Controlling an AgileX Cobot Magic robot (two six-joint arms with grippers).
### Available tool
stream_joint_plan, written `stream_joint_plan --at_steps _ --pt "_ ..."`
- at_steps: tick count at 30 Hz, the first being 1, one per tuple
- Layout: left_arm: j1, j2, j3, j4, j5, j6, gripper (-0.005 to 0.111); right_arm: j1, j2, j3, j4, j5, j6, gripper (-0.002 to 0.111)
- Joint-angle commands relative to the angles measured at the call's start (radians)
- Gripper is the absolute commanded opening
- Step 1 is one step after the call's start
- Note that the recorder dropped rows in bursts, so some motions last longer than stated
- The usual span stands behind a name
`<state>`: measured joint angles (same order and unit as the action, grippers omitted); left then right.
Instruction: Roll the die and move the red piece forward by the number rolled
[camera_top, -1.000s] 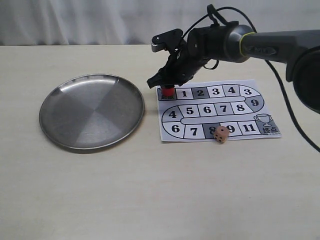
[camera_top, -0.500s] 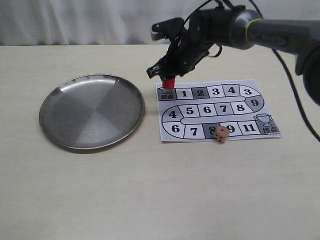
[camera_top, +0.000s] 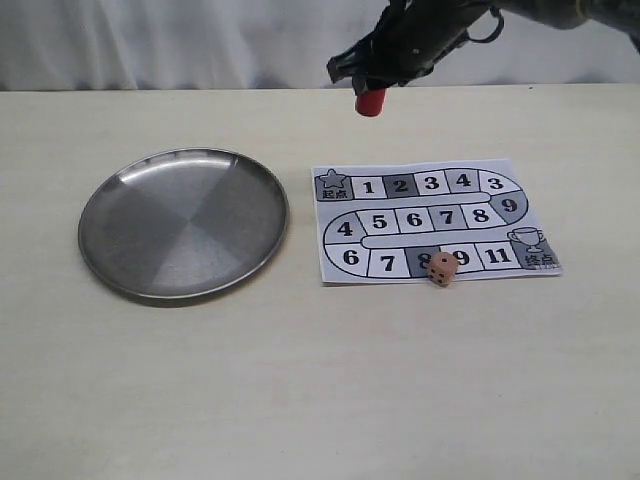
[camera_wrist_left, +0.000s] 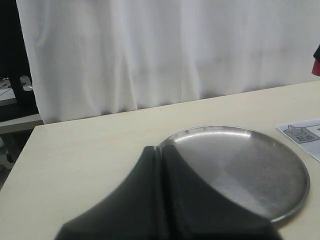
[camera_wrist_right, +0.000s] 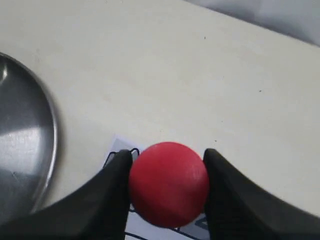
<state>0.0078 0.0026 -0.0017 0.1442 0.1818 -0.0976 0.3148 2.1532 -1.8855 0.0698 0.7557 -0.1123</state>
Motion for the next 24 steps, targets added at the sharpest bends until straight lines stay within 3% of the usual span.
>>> stream_joint_plan --at_steps 1,9,21,24 --pt "-0.008 -0.003 0.002 0.0 -0.008 -0.001 0.0 -0.004 0.075 -0.003 -0.003 0.01 0.004 0.004" --pt "-0.008 -0.003 0.002 0.0 -0.008 -0.001 0.0 -0.004 0.232 -0.003 -0.049 0.028 0.06 0.004" --pt "-0.008 -0.003 0.002 0.0 -0.008 -0.001 0.0 0.0 0.252 -0.003 -0.084 0.086 0.073 0.004" --pt "-0.008 -0.003 0.002 0.0 -0.008 -0.001 0.0 0.002 0.252 -0.003 -0.077 0.083 0.073 0.011"
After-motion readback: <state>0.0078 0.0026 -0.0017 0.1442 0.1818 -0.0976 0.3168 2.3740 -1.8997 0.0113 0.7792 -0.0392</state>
